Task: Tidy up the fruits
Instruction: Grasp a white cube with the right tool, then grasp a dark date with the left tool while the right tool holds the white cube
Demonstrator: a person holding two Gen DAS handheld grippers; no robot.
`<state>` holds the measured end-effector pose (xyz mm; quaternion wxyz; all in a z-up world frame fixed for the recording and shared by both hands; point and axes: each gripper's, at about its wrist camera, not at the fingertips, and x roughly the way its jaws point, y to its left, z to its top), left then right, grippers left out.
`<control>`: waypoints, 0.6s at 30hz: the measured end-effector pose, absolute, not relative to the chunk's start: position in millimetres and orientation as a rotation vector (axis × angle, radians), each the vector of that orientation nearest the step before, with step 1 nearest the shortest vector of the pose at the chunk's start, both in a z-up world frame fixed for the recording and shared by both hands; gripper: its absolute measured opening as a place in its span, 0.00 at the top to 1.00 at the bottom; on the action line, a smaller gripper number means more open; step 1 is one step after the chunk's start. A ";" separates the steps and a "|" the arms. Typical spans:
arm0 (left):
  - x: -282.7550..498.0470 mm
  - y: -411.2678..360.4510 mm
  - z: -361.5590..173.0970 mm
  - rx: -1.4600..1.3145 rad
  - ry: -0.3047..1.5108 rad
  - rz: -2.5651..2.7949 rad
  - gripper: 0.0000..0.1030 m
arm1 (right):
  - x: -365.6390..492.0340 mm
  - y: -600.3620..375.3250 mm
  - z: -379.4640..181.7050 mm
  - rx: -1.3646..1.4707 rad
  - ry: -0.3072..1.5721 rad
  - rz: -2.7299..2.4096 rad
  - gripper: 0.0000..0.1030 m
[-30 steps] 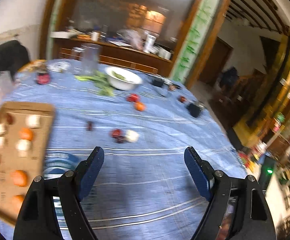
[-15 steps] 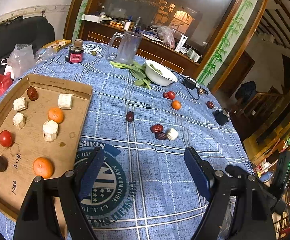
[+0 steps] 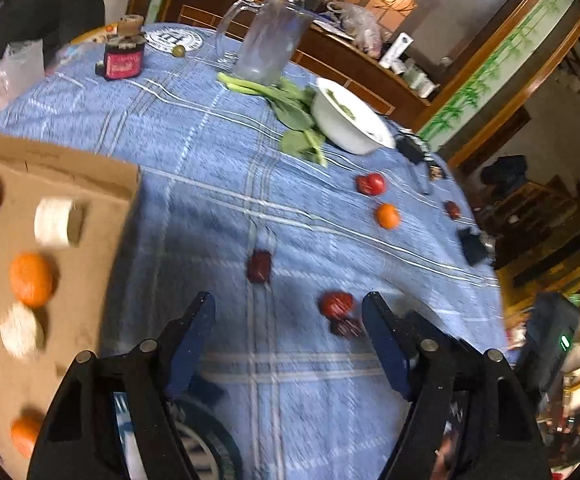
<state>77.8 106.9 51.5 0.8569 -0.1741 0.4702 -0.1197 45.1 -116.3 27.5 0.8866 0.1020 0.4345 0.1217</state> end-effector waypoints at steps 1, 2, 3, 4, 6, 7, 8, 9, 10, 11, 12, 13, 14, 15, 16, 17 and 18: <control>84.2 105.0 48.9 -0.348 0.997 -0.240 0.27 | 46.2 -114.6 25.5 0.203 0.905 0.257 0.51; 90.8 103.1 45.0 -0.332 1.011 -0.231 0.27 | 46.9 -113.2 23.1 0.193 0.907 0.257 0.51; 96.2 101.1 41.3 -0.318 1.023 -0.226 0.28 | 47.4 -112.7 20.5 0.187 0.909 0.252 0.51; 101.5 98.0 36.7 -0.298 1.036 -0.223 0.29 | 48.2 -112.8 18.9 0.190 0.910 0.257 0.51; 109.0 93.5 27.8 -0.266 1.061 -0.217 0.35 | 49.7 -111.8 15.8 0.206 0.916 0.275 0.51; 111.4 89.3 23.9 -0.255 1.073 -0.221 0.37 | 51.2 -110.2 15.1 0.206 0.916 0.277 0.51; 112.7 85.7 19.4 -0.243 1.085 -0.226 0.38 | 50.8 -109.2 14.9 0.202 0.910 0.278 0.51; 113.3 82.5 15.3 -0.230 1.091 -0.225 0.38 | 52.1 -108.4 14.5 0.202 0.909 0.279 0.51; 111.7 79.9 15.7 -0.213 1.072 -0.219 0.38 | 51.9 -108.3 14.0 0.206 0.908 0.282 0.51; 111.3 76.5 15.1 -0.194 1.068 -0.222 0.38 | 51.9 -109.1 13.5 0.213 0.908 0.286 0.51; 110.9 73.7 14.9 -0.177 1.062 -0.218 0.38 | 52.2 -110.1 12.9 0.223 0.909 0.291 0.51; 110.4 70.6 14.3 -0.156 1.056 -0.215 0.39 | 52.9 -110.6 12.6 0.232 0.910 0.297 0.54; 109.0 67.3 14.0 -0.132 1.048 -0.212 0.44 | 53.4 -111.2 12.5 0.248 0.911 0.314 0.58; 107.3 63.8 13.8 -0.101 1.040 -0.208 0.61 | 53.5 -111.6 12.9 0.262 0.914 0.331 0.66; 106.2 61.8 14.0 -0.083 1.037 -0.208 0.81 | 53.1 -110.9 13.7 0.265 0.916 0.337 0.68; 105.2 61.6 13.8 -0.088 1.042 -0.220 0.86 | 51.4 -109.7 14.6 0.254 0.912 0.330 0.68; 103.1 63.2 14.1 -0.115 1.050 -0.241 0.86 | 50.0 -108.5 14.9 0.246 0.909 0.326 0.67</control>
